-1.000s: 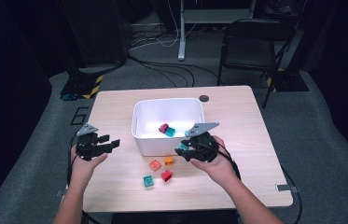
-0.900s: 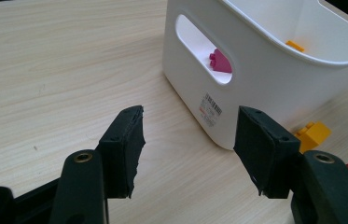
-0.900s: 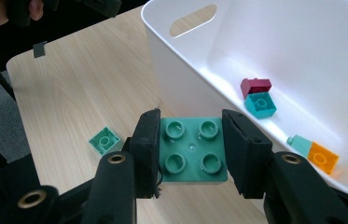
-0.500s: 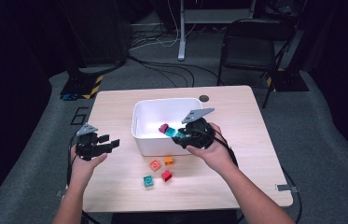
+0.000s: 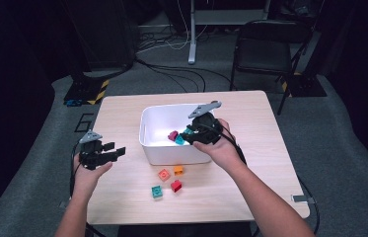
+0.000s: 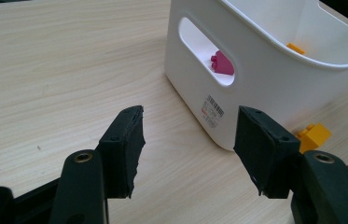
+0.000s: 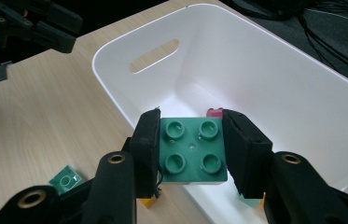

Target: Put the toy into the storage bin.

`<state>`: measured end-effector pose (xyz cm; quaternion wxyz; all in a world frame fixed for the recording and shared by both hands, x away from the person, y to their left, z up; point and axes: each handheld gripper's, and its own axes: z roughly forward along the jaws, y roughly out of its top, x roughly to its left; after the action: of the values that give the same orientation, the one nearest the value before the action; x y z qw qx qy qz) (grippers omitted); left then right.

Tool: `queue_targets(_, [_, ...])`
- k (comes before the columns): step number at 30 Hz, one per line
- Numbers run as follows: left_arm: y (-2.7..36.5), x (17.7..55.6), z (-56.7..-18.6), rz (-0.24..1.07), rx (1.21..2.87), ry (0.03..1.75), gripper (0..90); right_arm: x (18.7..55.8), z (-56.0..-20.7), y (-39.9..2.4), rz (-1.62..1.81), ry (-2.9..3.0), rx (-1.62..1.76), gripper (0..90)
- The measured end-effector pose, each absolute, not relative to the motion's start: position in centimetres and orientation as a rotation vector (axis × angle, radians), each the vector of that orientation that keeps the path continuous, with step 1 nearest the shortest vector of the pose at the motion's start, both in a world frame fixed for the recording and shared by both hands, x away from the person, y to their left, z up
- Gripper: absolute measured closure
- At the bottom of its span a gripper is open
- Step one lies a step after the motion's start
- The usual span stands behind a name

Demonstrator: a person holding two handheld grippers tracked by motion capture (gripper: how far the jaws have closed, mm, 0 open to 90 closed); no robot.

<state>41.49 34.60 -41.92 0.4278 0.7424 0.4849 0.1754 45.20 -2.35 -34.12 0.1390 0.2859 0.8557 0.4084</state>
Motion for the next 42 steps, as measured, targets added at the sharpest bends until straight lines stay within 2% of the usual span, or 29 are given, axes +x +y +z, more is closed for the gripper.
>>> queue_targets(13, [34.7, 41.5, -41.9, 0.436, 1.852, 1.212, 41.9, 48.4, -33.8, -1.5, 1.164, 2.438, 0.893, 58.1])
queue_targets(42, [34.9, 41.6, -42.0, 0.427, 1.85, 1.215, 41.9, 54.1, -36.2, -0.2, 1.08, 2.358, 1.104, 58.1])
